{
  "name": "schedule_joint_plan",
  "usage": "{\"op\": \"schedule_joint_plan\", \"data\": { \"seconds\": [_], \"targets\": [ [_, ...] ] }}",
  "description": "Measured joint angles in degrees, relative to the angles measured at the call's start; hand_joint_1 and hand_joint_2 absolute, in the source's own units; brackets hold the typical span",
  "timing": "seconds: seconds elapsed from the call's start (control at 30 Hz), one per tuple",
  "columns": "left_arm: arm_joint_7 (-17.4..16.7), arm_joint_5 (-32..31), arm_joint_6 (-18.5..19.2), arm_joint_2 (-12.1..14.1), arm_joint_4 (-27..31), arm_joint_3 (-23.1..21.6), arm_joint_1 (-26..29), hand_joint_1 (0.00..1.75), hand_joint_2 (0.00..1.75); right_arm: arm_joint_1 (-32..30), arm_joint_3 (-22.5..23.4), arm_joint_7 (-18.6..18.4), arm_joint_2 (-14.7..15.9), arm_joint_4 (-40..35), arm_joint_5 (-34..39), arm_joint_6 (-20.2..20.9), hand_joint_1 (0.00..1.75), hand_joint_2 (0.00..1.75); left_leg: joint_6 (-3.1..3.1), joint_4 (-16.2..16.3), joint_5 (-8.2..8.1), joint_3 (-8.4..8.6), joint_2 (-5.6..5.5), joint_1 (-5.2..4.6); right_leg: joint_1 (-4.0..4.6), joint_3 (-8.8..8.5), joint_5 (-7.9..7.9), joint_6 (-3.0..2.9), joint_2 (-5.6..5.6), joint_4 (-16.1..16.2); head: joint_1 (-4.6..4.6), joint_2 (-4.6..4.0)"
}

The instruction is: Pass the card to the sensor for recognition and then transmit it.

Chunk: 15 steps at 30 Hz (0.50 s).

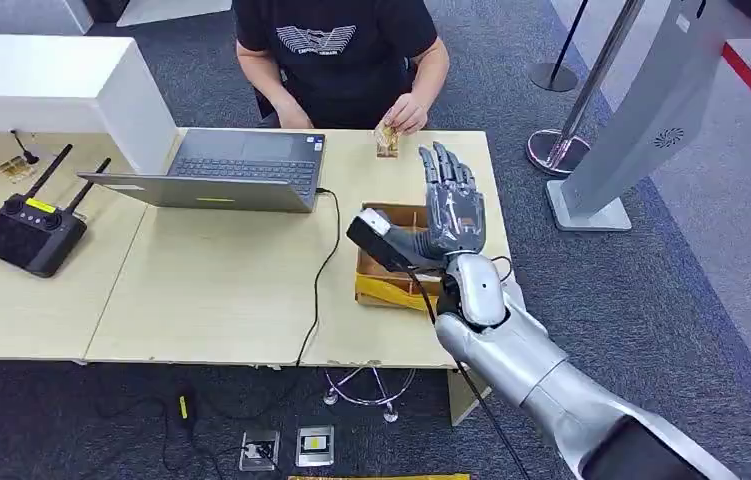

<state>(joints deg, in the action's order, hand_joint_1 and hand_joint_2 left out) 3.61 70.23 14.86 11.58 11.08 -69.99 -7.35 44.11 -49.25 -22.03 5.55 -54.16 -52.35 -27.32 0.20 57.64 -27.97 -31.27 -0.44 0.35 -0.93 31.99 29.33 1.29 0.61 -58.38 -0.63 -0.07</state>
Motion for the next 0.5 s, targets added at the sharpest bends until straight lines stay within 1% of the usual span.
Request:
{"op": "schedule_joint_plan", "data": {
  "seconds": [0.07,0.17,0.33,0.43,0.5],
  "targets": [
    [0.0,0.2,0.0,0.0,0.0,0.0,0.1,0.0,0.0,0.01,1.38,0.72,1.51,0.04,3.38,-1.45,0.0,0.0,0.0,0.0,0.0,0.0,0.0,-0.01,-0.01,-0.01,0.0,0.0,-0.01,0.01,0.0,0.0],
    [-0.06,0.39,0.0,-0.04,-0.04,0.0,0.21,0.0,0.0,0.02,4.52,3.21,4.33,0.44,8.54,-1.54,0.0,0.0,0.0,0.01,0.0,-0.01,-0.02,-0.03,-0.03,-0.03,-0.02,0.02,0.03,0.02,0.0,0.0],
    [-0.35,0.5,0.0,-0.02,-0.15,0.0,0.39,0.0,0.0,-0.07,9.47,4.04,9.23,1.6,16.53,-0.99,0.0,0.0,0.01,0.04,-0.01,0.0,0.0,-0.09,-0.09,0.01,-0.03,0.04,-0.02,0.04,0.02,0.0],
    [-0.35,0.59,0.0,-0.02,-0.15,0.0,0.4,0.0,0.0,-0.41,12.13,3.52,12.48,2.38,21.22,-0.62,0.0,0.0,0.02,0.04,-0.01,0.01,-0.01,-0.08,-0.09,0.02,-0.03,0.04,0.0,0.04,0.02,0.0],
    [-0.35,0.64,0.0,-0.04,-0.15,0.0,0.43,0.0,0.0,-1.1,13.75,4.05,14.67,2.8,25.92,-0.46,0.0,0.0,0.02,0.04,-0.01,-0.02,-0.03,-0.07,-0.08,0.02,-0.03,0.04,0.04,0.04,0.02,0.0]
  ]
}}
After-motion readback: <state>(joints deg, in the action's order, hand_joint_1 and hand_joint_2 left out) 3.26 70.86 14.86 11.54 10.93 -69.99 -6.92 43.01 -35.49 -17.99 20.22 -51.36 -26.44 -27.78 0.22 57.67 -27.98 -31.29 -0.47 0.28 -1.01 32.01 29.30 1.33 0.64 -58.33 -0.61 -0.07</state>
